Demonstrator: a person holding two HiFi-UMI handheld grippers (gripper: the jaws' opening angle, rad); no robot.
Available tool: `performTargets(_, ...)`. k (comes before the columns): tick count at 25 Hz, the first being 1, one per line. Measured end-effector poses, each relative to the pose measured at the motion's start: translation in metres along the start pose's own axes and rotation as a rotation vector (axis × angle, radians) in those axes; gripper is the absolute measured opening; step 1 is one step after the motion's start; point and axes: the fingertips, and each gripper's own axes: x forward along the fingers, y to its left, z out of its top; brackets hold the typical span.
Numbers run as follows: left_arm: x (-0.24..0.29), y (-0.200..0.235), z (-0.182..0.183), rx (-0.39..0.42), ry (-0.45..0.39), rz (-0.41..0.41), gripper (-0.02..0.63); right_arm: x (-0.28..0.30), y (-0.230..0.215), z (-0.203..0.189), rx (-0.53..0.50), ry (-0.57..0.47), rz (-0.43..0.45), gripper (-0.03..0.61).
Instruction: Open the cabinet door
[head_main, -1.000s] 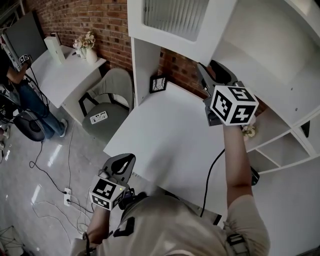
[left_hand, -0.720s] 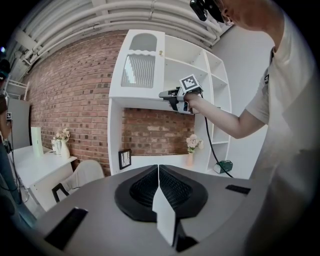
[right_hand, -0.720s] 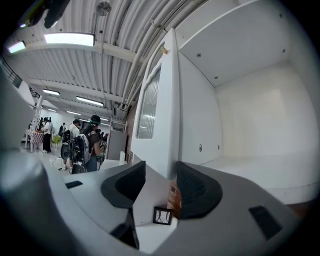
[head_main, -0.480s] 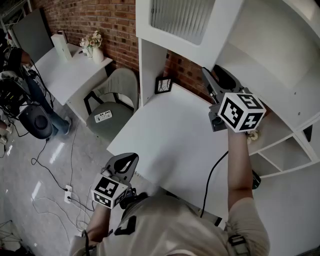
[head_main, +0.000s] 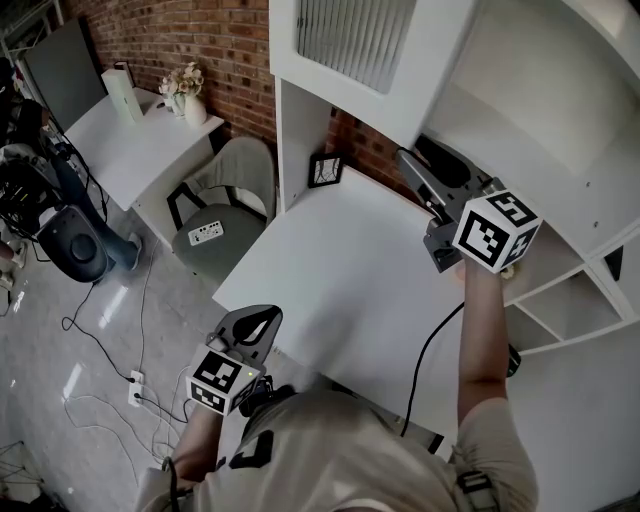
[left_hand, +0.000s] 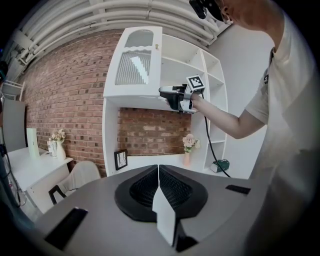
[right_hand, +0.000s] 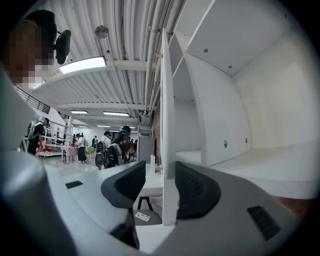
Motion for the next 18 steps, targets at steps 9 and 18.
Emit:
performTargets(9, 0.007, -0.003, -0.005, -0.006, 0.012, -0.004, 0.021, 0.002, 0.003, -0.003, 0.066, -0.034, 0.147, 0.200)
performTargets(18, -0.006, 0.003, -0.010, -0.018, 0.017, 0.022, 0.021, 0.007, 0.007, -0.004, -0.017, -0.035, 0.131, 0.206)
